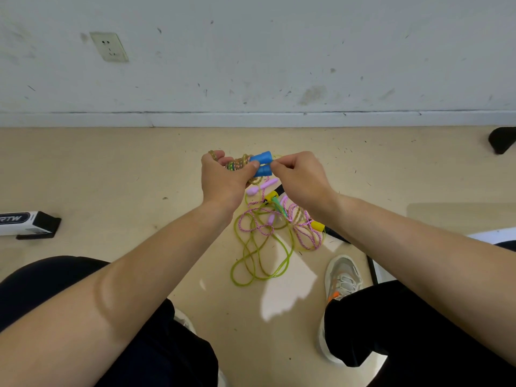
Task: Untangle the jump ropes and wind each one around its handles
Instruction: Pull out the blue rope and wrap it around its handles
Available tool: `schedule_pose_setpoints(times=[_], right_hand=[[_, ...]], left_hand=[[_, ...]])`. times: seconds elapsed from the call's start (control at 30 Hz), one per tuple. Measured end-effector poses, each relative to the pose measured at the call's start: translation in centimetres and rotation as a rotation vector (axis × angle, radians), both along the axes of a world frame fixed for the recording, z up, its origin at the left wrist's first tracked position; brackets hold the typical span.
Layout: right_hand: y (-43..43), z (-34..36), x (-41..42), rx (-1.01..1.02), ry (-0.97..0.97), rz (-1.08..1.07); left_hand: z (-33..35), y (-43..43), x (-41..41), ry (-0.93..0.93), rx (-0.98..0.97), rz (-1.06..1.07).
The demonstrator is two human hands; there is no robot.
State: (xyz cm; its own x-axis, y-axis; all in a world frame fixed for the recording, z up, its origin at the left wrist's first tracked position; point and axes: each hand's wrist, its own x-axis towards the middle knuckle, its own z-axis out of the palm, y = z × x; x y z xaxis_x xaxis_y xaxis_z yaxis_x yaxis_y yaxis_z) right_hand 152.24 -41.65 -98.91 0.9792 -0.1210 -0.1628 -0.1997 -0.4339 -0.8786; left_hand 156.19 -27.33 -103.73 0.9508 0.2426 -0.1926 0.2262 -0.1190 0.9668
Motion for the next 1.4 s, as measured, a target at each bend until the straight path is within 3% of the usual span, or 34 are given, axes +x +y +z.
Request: schedule_pose_setpoints(times=[0.3,0.53,0.67,1.03,1.4], right_hand=[[0.8,-1.9,0.3,-0.502,-0.133,0.095],[0.9,-0.8,0.3,-0.869,-0.135,0.211],[1.0,-0.4,-0.1,-1.021,-0.1,0.291],[1.4,-1.0,-0.6,-1.076,-0.128,0.407],[1.3,-1.8,-0.7,-1.005,-0.194,0.423]], left_hand=[[-0.9,-0.1,0.1,-0.027,0.079,0.031],[-0.5,-0.3,0.2,-0.047,0.098,0.057],[-0.4,-0.3,0.0,-0.088,0.22,0.026],[-0.4,-0.6,-1.3,-0.063,0.379,-0.008],[-0.1,-0.5,-1.3,-0.001,0.378,-0.001]])
